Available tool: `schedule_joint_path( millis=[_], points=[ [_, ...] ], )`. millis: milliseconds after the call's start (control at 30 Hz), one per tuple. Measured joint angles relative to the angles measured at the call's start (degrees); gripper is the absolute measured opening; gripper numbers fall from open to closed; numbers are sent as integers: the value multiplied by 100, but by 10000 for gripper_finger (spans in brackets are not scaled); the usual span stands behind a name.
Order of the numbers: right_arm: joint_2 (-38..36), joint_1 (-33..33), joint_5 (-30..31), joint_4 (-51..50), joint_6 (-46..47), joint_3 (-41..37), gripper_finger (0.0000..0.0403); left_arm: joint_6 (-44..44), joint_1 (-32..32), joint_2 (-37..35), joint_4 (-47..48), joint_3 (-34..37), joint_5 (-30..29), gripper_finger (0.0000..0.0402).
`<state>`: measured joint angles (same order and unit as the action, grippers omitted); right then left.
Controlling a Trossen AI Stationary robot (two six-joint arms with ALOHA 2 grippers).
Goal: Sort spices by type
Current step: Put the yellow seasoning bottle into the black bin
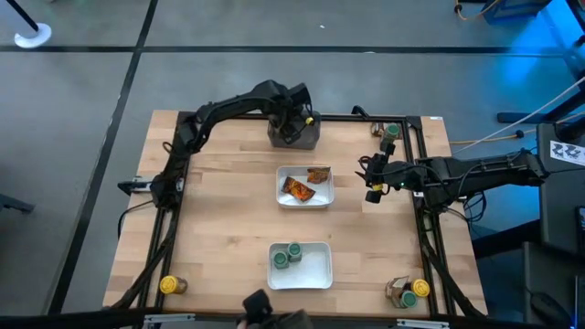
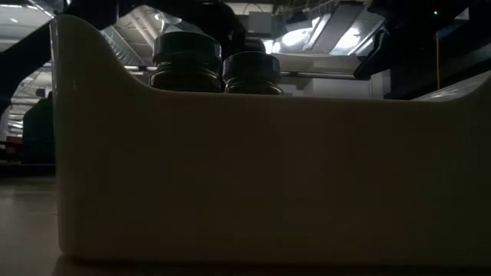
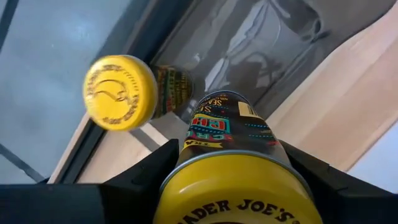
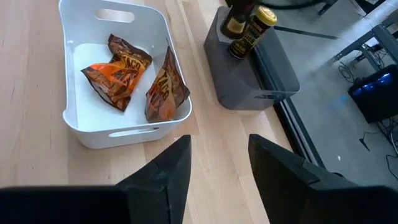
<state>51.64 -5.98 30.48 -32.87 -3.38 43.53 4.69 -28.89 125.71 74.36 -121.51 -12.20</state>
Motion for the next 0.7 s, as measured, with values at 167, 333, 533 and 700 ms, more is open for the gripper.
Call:
schedule_joint_path(
  millis=[167, 333, 533, 700],
  points=[
    [-2, 0, 0, 22, 4, 0, 163, -66, -17, 186, -54, 1, -3, 214],
    [-1, 0, -1, 26, 12, 0, 163, -59, -40, 387, -97, 21, -22, 214],
    [-2, 0, -2, 25, 28, 0, 163, -66, -96, 625, -72, 23, -42, 214],
    [-1, 0, -2, 25, 28, 0, 163, -155, -161, 741, -35, 31, -42, 214]
  ],
)
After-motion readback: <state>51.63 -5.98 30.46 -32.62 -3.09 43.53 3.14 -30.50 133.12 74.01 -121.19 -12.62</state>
